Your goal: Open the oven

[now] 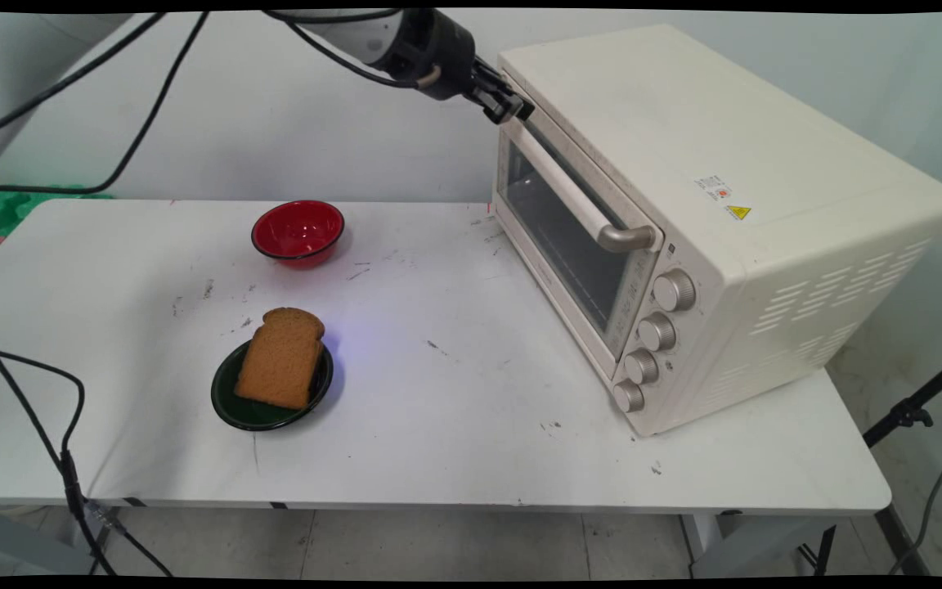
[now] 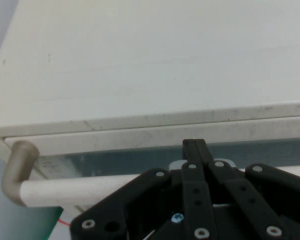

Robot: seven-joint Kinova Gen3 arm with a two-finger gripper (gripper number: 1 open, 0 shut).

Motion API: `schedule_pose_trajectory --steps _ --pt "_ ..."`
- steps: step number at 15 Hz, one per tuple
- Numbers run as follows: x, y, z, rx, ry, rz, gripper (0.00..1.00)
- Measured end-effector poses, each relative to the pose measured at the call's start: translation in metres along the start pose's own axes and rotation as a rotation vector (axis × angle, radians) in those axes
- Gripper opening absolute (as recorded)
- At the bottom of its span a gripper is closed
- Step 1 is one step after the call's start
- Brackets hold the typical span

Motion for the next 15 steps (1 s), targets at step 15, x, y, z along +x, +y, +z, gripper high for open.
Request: schedule_pose_trajectory --steps 15 --pt "-0.001 0.008 0.026 0.027 -0.067 0.048 0.00"
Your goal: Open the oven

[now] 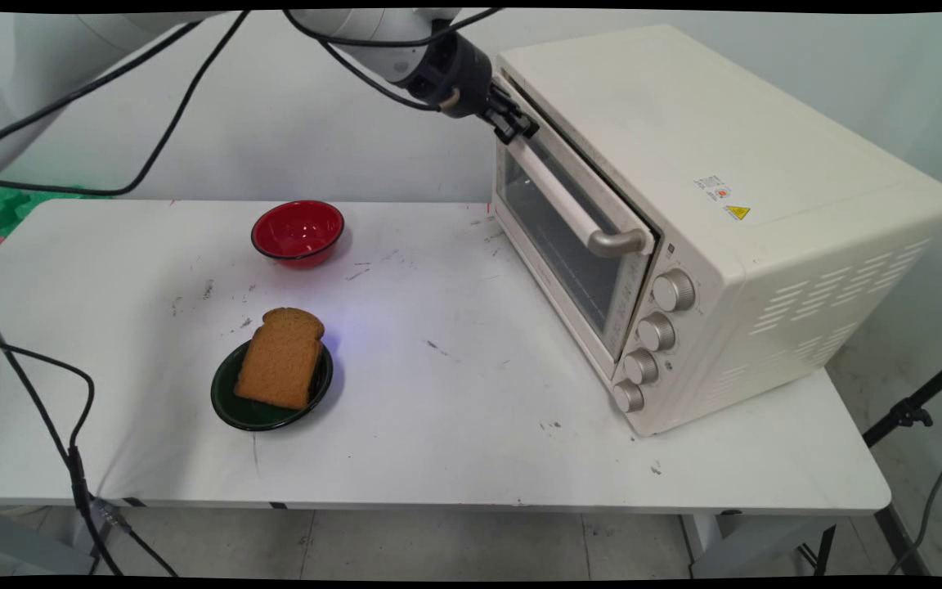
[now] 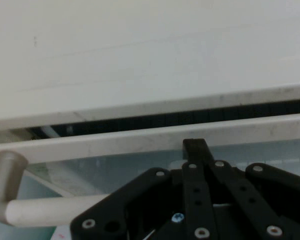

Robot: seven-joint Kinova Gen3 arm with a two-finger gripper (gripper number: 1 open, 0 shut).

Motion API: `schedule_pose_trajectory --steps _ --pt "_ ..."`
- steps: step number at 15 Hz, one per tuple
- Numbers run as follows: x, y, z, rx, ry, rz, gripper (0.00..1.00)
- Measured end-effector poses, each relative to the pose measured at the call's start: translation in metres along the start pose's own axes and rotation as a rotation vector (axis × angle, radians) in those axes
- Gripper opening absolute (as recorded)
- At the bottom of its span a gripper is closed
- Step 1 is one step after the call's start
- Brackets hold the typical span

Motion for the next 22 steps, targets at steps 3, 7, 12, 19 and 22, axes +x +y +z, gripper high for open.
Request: schedule_pose_trajectory --steps 3,7,12,19,22 --pt "-0.008 0.001 -0.005 0.001 -0.012 0.003 0.00" --pt "-0.023 0.000 -0.014 0.001 -0.027 0.004 0.00" --pt "-0.052 -0.002 -0.026 -0.006 -0.047 -0.001 0.00" --pt "-0.101 -0.006 -0.041 -0.029 -0.063 -0.018 0.00" --pt "-0.125 -0.009 -0.044 -0.043 -0.062 -0.022 0.00"
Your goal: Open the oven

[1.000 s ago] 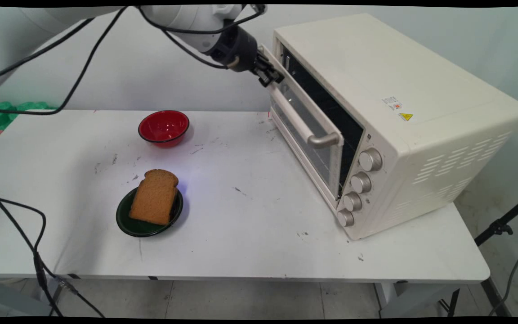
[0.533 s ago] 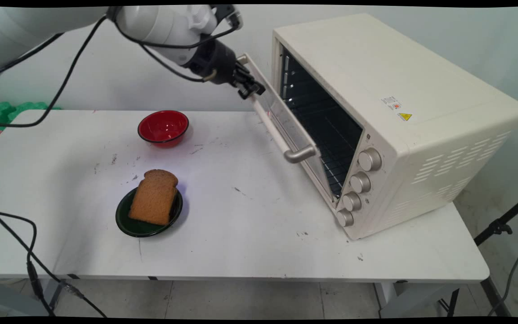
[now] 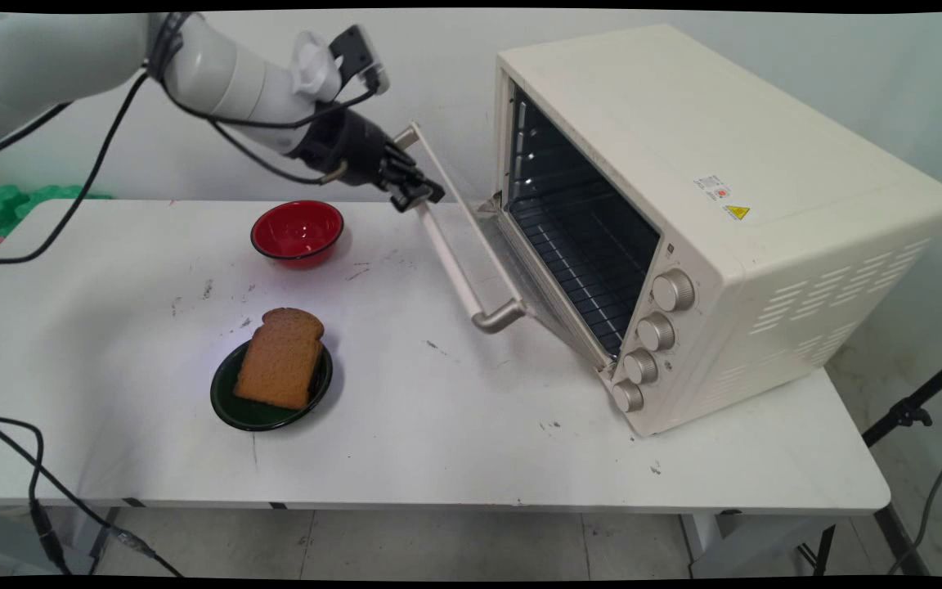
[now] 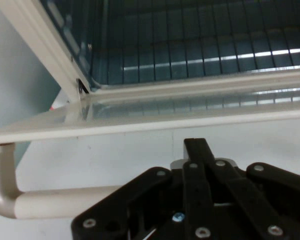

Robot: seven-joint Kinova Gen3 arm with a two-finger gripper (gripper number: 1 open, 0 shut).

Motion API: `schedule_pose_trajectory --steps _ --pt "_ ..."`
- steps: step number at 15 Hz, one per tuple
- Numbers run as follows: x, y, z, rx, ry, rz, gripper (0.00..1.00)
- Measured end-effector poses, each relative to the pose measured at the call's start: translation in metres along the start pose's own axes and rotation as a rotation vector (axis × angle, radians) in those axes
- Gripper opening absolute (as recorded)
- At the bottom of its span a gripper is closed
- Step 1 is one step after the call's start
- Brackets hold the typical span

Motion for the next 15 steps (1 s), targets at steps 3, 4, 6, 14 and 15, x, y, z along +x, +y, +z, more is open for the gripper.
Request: schedule_pose_trajectory --steps 3,4,6,14,15 --pt "-0.026 -0.003 0.001 -0.014 0.001 -0.002 0.00" --pt "-0.031 -0.004 0.001 -0.017 0.001 -0.002 0.00" --pt "-0.049 -0.006 0.004 -0.026 0.003 0.000 0.00" --pt "-0.107 -0.017 0.009 -0.057 0.025 0.007 0.00" --pt "-0.112 -0.019 0.008 -0.060 0.029 0.009 0.00"
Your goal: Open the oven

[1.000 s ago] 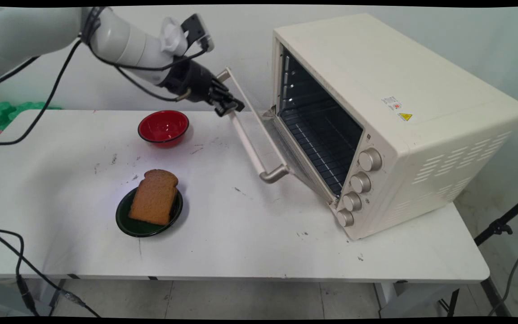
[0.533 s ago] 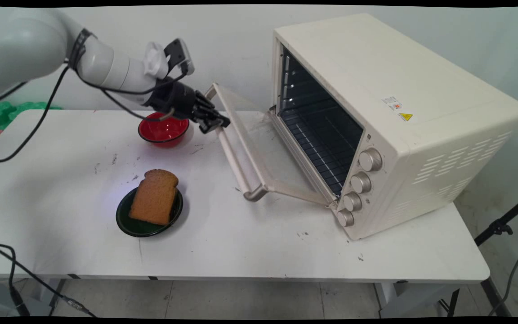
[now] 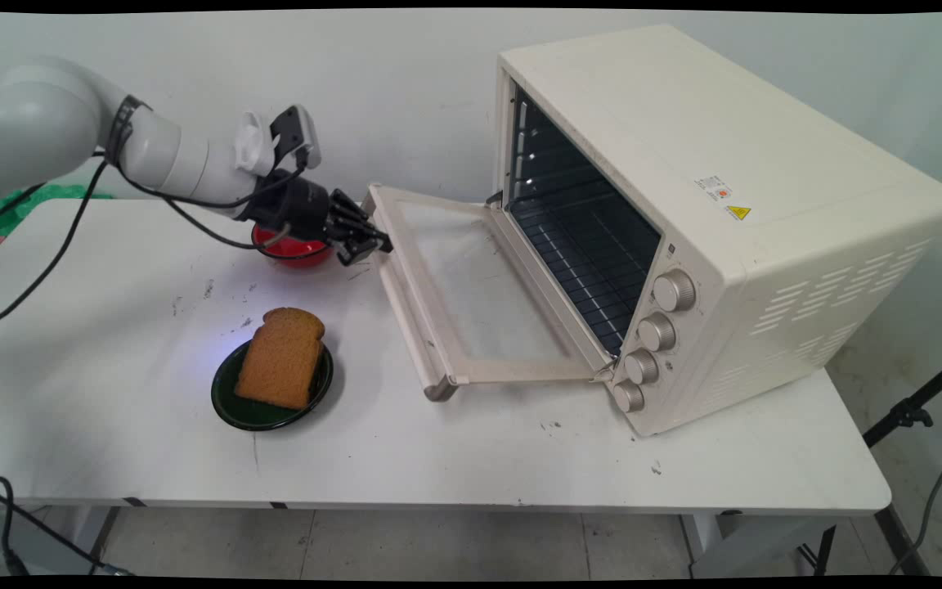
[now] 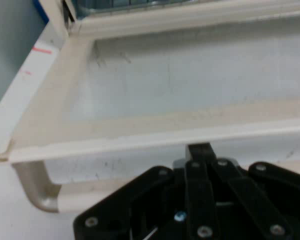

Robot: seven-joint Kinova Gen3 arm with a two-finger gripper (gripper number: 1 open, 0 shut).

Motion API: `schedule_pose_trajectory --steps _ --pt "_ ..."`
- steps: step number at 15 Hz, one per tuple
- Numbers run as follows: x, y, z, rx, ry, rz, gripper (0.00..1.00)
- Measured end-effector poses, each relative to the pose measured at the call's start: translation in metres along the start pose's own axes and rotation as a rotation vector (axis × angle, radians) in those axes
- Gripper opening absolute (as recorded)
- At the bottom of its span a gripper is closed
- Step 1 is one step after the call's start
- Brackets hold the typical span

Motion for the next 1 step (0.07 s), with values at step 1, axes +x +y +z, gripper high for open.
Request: schedule_pose_trajectory --steps 1 --pt "-0.0051 -0.0015 -0.0023 -0.002 0.005 0.002 0.00"
